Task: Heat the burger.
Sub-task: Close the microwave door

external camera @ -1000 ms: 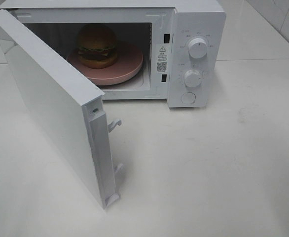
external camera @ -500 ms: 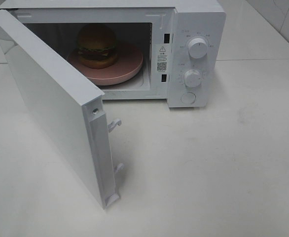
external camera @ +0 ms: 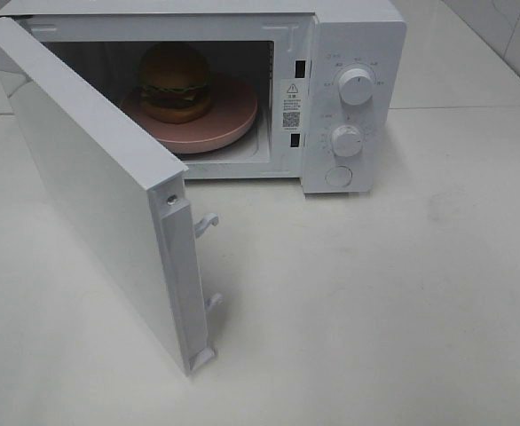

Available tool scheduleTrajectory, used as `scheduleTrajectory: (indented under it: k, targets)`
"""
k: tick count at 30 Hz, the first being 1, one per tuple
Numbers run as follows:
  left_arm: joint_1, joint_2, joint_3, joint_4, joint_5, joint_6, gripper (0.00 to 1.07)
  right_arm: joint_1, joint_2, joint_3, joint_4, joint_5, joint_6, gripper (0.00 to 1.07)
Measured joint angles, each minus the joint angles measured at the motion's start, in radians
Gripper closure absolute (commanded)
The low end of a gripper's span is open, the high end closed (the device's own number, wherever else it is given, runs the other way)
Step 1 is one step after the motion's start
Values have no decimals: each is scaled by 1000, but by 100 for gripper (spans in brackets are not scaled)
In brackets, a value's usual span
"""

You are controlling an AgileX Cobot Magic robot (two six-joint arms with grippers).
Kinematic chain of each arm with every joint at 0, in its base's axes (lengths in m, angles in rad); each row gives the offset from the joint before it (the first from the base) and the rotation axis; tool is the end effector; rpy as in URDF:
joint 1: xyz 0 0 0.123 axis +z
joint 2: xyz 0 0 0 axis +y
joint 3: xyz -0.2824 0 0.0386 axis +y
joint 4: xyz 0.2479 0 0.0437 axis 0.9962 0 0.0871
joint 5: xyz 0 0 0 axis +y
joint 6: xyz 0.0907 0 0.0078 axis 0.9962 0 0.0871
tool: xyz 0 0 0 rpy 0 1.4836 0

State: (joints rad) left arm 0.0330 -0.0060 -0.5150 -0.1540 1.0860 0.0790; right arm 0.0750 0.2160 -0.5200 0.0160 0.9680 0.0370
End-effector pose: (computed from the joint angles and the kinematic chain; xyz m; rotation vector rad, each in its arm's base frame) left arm -0.0087 -0.0127 0.2800 0.0583 2.0400 -0.1142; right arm 0.0319 0.0036 0.2874 -0.0388 2.1483 0.0846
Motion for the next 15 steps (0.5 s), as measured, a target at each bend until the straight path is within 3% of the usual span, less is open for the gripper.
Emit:
scheduleTrajectory:
  k: [15]
  targets:
    - [0,0,0,0,0,0,7,-91,-220,22,2,26,0,35]
